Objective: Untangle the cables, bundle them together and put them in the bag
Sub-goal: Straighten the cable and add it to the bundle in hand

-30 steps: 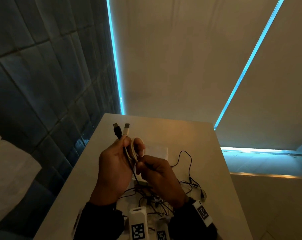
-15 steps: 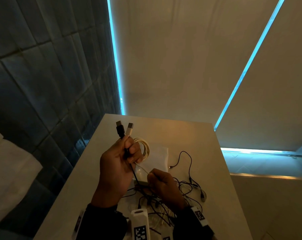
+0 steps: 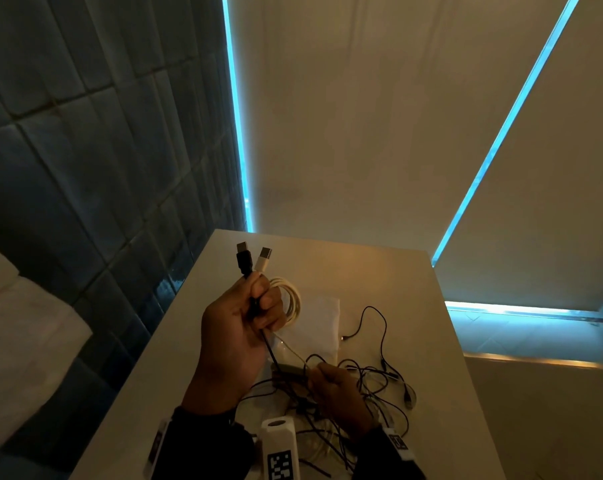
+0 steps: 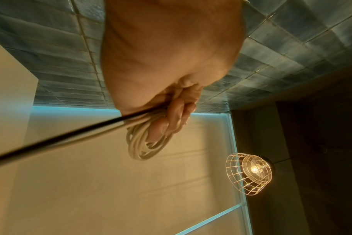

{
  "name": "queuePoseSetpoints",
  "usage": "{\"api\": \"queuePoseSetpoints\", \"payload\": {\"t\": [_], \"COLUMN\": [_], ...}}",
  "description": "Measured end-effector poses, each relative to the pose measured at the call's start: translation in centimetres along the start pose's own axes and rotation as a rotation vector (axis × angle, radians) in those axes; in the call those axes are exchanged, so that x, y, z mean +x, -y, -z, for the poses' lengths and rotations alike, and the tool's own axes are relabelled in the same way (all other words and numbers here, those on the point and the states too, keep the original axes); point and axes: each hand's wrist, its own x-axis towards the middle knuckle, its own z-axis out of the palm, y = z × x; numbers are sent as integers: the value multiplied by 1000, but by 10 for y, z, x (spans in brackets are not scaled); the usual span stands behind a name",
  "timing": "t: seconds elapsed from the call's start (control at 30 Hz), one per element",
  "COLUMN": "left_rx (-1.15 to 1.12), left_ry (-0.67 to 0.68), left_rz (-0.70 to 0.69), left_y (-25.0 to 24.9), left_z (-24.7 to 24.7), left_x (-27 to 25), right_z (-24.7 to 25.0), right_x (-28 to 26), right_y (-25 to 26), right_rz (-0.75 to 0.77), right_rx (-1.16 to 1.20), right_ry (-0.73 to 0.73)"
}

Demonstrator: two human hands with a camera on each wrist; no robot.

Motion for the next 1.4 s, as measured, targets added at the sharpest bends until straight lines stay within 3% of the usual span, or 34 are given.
{"api": "queuePoseSetpoints", "payload": {"t": [0.23, 0.37, 0.57, 0.7, 0.93, 1.4], "left_rx": [134, 233, 319, 291, -25, -13], "left_ry": [-52, -112, -227, -194, -80, -40], "left_rz": [17, 39, 59, 77, -6, -43], "left_y": [0, 10, 24, 22, 10, 8], "left_z": [4, 6, 5, -1, -6, -4], "left_x": [5, 9, 12, 11, 7, 6], "right_z": [10, 19, 18, 11, 5, 5], "right_x": [0, -5, -19, -26, -20, -16], "right_y": [30, 85, 142, 147, 129, 83], "right_rz": [-101, 13, 307, 383, 207, 51], "right_rx": [44, 339, 285, 193, 148, 162], "right_ry": [-162, -208, -78, 47, 214, 124]}}
